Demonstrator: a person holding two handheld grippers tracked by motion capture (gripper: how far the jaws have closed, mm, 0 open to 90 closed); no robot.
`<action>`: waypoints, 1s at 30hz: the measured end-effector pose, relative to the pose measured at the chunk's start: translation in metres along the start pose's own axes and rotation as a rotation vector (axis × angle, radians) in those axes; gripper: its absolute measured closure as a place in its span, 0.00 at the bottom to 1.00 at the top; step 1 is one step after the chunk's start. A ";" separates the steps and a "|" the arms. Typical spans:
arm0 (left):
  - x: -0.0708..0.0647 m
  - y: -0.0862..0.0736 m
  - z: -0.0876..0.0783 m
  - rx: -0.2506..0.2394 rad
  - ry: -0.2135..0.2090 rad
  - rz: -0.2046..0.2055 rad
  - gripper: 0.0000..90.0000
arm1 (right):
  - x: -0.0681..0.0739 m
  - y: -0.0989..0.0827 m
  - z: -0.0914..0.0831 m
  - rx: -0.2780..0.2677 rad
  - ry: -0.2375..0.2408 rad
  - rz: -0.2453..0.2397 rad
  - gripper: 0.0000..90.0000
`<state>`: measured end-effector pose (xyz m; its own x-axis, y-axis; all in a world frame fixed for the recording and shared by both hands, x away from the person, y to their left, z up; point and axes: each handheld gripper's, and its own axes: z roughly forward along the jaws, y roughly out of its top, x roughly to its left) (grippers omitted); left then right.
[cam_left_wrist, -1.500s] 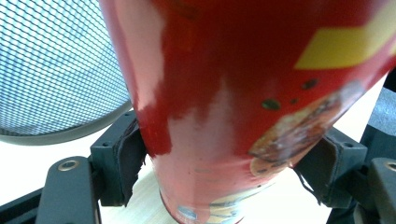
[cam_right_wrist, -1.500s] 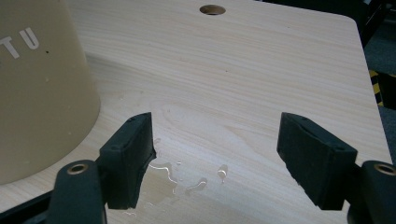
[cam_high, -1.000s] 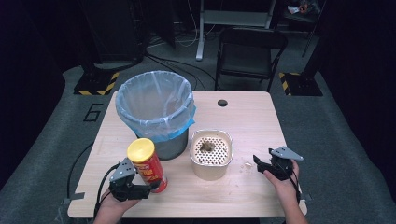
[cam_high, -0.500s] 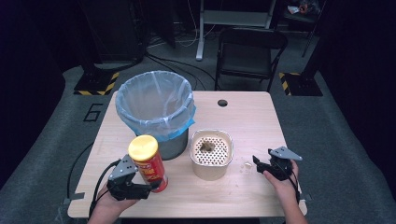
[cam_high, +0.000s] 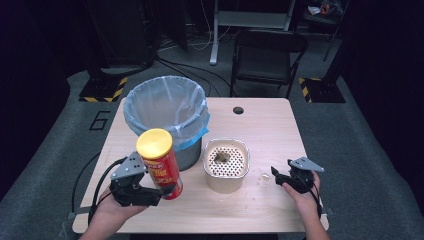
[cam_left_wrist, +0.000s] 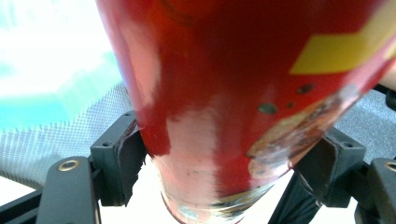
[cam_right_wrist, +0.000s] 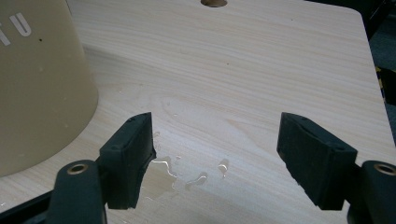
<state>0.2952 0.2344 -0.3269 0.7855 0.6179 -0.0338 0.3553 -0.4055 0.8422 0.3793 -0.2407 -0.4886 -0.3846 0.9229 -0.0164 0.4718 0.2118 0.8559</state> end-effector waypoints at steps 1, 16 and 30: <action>-0.001 0.005 -0.001 -0.002 -0.005 0.002 0.26 | 0.000 0.000 0.000 0.002 0.001 -0.001 0.30; -0.001 0.054 0.009 0.005 -0.040 0.046 0.26 | 0.000 -0.001 0.000 -0.001 -0.006 0.001 0.30; 0.014 0.112 -0.009 -0.027 -0.030 0.032 0.26 | -0.001 -0.002 0.001 0.002 -0.003 0.008 0.30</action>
<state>0.3409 0.2036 -0.2285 0.8110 0.5845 -0.0228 0.3164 -0.4056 0.8575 0.3793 -0.2418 -0.4902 -0.3790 0.9253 -0.0113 0.4766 0.2056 0.8547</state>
